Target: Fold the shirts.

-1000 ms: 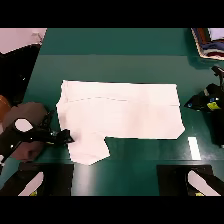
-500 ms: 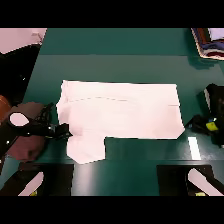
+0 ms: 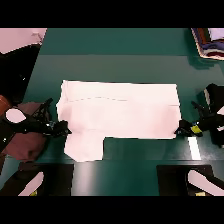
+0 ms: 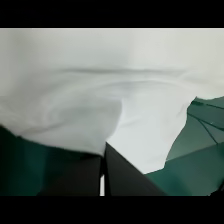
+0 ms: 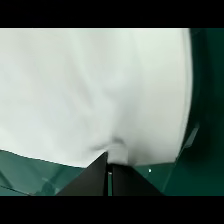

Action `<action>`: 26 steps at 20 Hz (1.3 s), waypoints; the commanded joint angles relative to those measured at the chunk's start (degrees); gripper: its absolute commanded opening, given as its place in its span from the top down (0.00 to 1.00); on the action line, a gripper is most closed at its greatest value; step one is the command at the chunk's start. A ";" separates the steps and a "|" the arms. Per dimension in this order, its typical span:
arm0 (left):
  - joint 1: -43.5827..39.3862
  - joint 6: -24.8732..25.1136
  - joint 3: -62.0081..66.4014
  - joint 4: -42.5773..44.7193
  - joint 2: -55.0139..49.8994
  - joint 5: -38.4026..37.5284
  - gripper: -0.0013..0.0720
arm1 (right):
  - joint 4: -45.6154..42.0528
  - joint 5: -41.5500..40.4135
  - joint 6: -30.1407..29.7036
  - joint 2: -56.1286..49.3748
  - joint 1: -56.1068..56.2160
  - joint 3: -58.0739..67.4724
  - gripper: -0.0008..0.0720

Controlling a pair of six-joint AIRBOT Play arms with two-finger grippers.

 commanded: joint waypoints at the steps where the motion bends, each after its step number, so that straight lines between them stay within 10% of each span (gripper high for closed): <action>1: -0.33 -0.70 1.03 4.61 1.60 -6.40 0.95 | -5.88 5.18 0.04 3.61 4.00 2.84 0.97; 8: -11.17 -15.43 6.86 6.97 18.43 -20.59 0.95 | -21.22 20.74 2.91 23.63 4.04 3.45 0.97; 19: -11.26 -5.99 21.73 15.65 -13.77 16.57 0.95 | -17.97 4.68 3.80 -5.73 12.57 27.82 0.97; 26: -10.75 -5.95 30.45 15.78 -29.05 25.29 0.91 | -5.55 2.78 3.41 -21.03 9.46 39.08 0.94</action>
